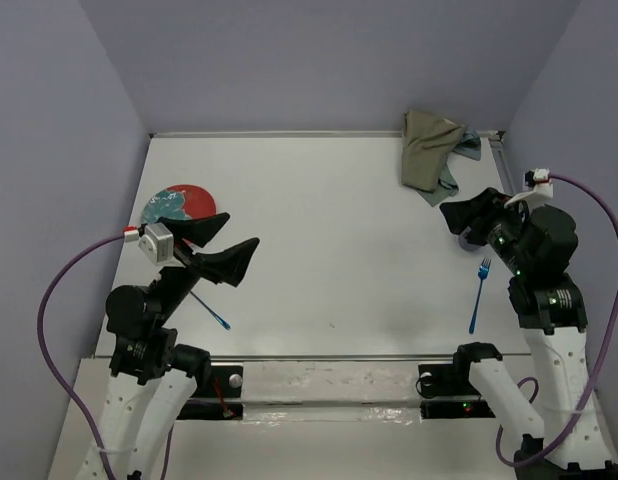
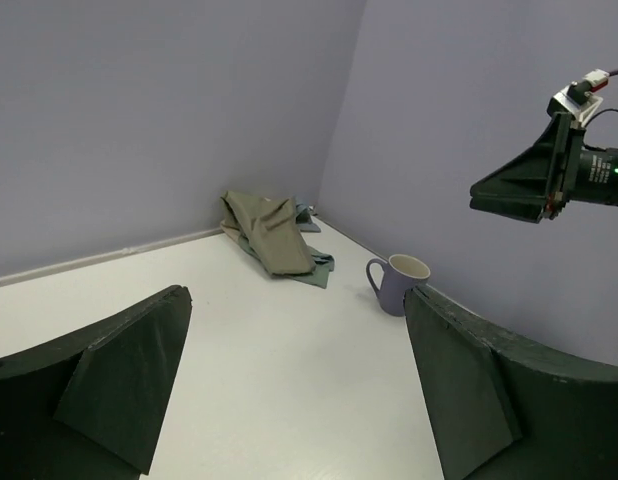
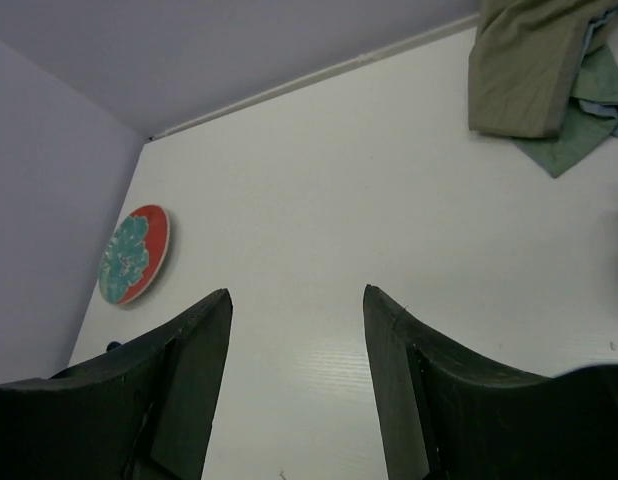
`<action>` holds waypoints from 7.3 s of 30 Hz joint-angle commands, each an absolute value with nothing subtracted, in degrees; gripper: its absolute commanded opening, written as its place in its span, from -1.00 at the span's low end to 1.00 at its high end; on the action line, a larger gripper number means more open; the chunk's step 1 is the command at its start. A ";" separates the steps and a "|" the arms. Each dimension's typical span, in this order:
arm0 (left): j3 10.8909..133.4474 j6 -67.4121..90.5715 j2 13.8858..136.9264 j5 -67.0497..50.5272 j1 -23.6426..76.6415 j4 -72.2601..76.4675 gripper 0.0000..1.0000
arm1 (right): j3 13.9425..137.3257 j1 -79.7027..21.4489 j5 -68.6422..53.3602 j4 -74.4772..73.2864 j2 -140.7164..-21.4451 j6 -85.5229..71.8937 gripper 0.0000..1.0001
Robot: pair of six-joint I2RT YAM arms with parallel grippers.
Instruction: Set the dinner table for one person
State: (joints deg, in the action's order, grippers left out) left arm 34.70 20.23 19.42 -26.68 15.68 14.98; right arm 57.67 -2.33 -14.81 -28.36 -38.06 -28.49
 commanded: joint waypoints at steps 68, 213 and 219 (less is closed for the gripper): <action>38.50 19.07 29.18 -22.85 18.63 11.16 0.93 | 91.76 1.93 0.79 -7.65 -125.42 -34.89 0.07; 61.60 24.61 41.13 22.06 34.98 -8.18 -1.00 | 64.86 -16.61 8.96 -23.99 -39.29 -23.20 -1.00; 64.60 24.34 47.89 19.62 30.87 -1.42 -1.00 | 65.83 -16.61 12.13 -21.81 -44.28 -22.33 -1.00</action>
